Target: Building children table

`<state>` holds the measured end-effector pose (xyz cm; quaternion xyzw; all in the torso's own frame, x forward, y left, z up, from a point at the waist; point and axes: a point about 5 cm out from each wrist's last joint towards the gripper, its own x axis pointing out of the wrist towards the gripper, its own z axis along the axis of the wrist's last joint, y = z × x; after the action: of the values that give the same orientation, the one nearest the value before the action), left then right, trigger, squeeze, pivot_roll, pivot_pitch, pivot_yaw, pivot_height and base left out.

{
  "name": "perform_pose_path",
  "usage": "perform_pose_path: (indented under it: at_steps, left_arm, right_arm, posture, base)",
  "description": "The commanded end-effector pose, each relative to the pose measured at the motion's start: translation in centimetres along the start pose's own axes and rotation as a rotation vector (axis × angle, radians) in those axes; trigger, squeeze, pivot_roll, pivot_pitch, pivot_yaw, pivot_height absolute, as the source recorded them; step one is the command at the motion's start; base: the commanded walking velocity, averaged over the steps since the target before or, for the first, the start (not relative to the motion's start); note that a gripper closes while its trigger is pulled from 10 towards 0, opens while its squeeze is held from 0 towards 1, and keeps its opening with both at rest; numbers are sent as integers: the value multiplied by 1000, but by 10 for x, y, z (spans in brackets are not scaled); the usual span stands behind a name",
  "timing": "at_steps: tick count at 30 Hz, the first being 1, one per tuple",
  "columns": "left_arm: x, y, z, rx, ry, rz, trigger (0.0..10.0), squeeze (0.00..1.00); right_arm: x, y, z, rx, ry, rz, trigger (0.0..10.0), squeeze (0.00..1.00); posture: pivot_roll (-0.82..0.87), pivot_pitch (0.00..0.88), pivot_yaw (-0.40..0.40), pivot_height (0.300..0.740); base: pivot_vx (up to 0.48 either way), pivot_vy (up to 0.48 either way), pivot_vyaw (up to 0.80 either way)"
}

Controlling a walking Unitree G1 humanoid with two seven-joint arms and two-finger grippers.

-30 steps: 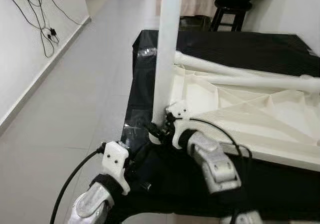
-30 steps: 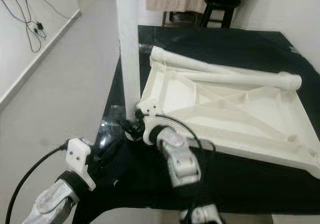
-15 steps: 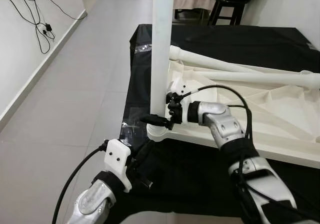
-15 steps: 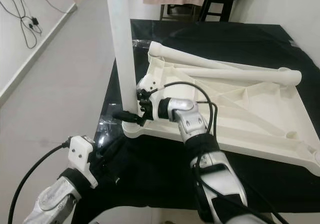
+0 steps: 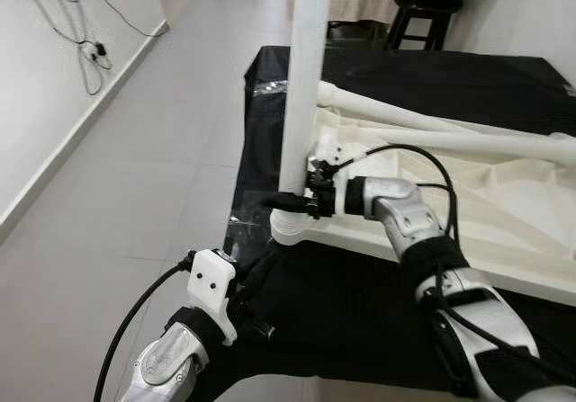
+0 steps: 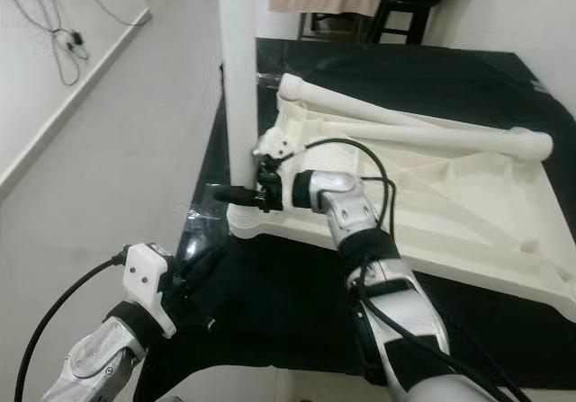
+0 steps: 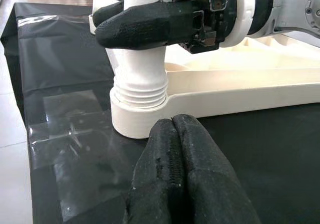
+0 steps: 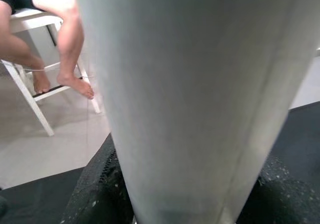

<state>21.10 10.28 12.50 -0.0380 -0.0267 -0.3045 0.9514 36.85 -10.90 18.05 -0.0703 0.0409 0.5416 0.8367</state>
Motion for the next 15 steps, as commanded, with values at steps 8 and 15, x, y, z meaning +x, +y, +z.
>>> perform_pose_path:
  at_steps: [8, 15]
  left_arm:
    - [-6, 2, 1, 1, 16, -2, 10000, 0]
    - [-4, 4, -1, 7, 22, -6, 10000, 0]
  right_arm:
    - [-3, 96, -53, 230, -3, -532, 0, 0]
    - [-2, 67, -45, 241, -60, -557, 0, 0]
  posture:
    - [42, 135, -39, 740]
    - [55, 115, -45, 740]
  base:
    - [0, 0, 0]
    - [0, 0, 0]
